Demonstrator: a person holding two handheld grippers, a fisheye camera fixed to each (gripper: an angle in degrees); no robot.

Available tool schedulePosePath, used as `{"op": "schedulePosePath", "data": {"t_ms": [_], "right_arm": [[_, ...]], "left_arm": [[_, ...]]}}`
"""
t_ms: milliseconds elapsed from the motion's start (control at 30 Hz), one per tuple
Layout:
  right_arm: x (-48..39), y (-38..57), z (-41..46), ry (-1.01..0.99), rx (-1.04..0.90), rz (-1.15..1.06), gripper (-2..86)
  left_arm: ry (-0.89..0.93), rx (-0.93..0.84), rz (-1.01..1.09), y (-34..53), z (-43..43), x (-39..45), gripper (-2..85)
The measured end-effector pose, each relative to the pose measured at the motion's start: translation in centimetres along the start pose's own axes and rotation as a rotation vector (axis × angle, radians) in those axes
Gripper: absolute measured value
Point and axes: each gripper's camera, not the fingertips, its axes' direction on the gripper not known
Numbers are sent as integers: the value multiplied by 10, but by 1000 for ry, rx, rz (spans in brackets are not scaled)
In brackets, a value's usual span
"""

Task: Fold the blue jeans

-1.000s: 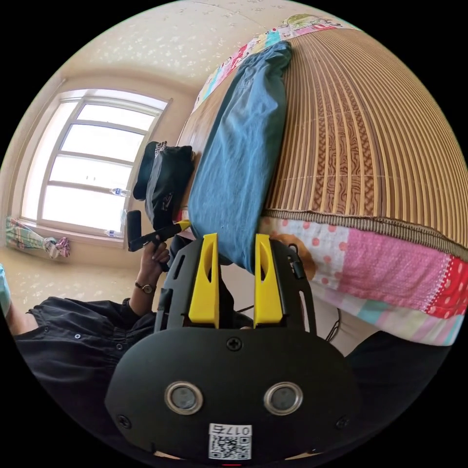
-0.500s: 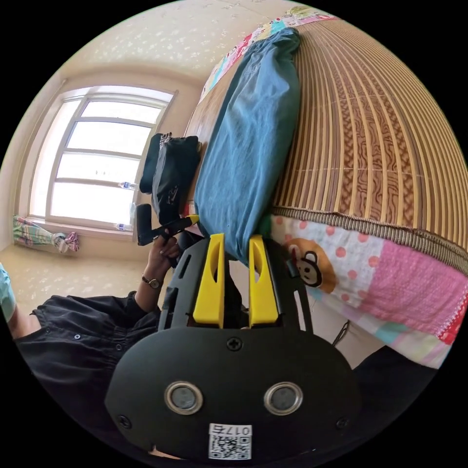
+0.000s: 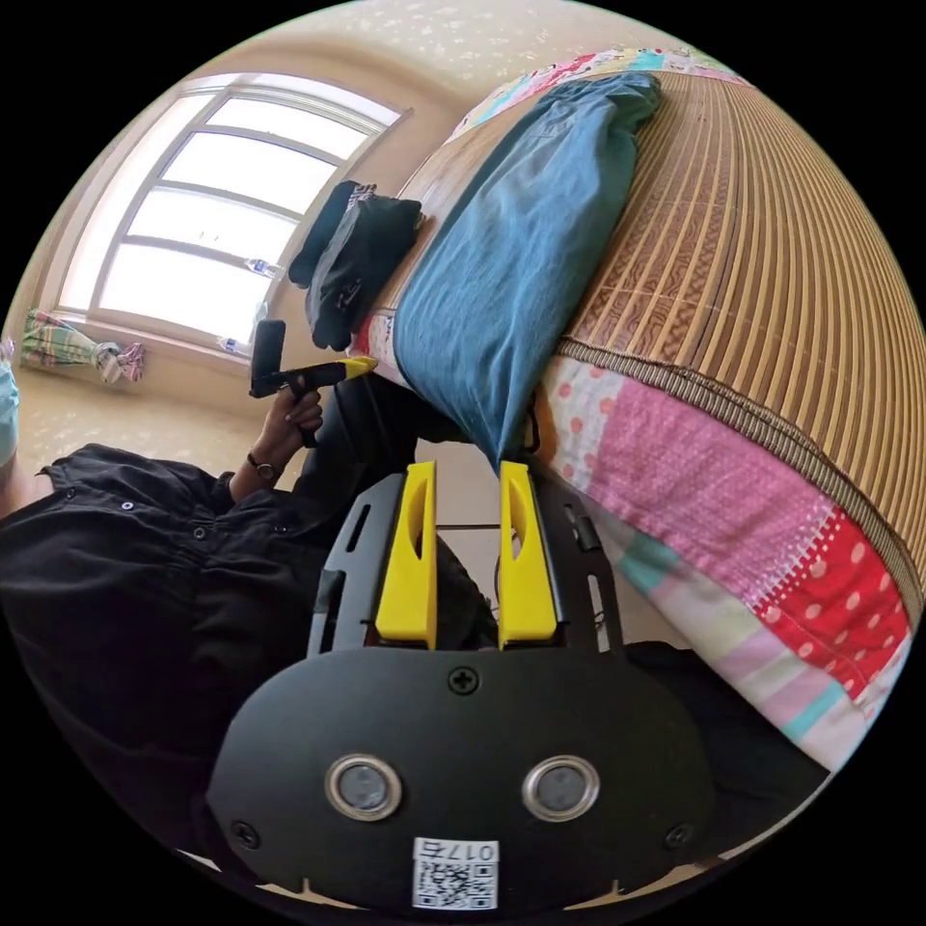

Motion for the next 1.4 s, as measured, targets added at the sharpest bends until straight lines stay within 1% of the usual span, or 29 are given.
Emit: {"op": "schedulePosePath", "data": {"t_ms": [67,100,167,233,300,333,433,467,600,700,767,833,967,1100,1200,1333,1400], "right_arm": [[4,-4,-23,-27,112,15,109],[6,-5,-28,-35,136,19,111],[13,-14,-40,-31,219,41,117],[22,-21,-41,-24,245,87,119],[32,-24,-39,-58,261,138,120],[34,-24,-36,-81,262,144,119],[38,-19,-27,-91,221,156,109],[39,-17,-26,-84,211,154,103],[45,-15,-36,-87,239,162,98],[59,-25,-44,-201,282,189,110],[65,-39,-41,-241,254,200,118],[65,-47,-37,-244,231,189,119],[70,-53,-39,-275,179,170,115],[77,-53,-54,-238,174,165,102],[83,-64,-56,-256,190,161,97],[78,-89,-38,-310,170,138,99],[76,-94,-38,-299,163,121,100]], "left_arm": [[32,47,6,-12,-2,-7,82],[37,62,10,-16,-2,-8,83],[7,110,44,-32,-3,-9,85],[-26,74,32,-43,6,-14,88],[-5,58,12,-45,15,-21,93],[18,89,6,-39,13,-24,94],[78,42,-36,-27,25,-33,89],[84,50,-38,-21,26,-34,88],[38,55,-27,-22,20,-34,80],[68,60,-26,-37,19,-41,79],[91,49,-14,-47,21,-44,79],[108,35,-4,-51,24,-47,79],[217,3,-30,-59,29,-60,82],[206,-37,22,-65,29,-56,80],[203,-49,45,-71,33,-58,74],[258,-61,24,-82,50,-61,60],[249,-68,45,-82,51,-58,56]]}}
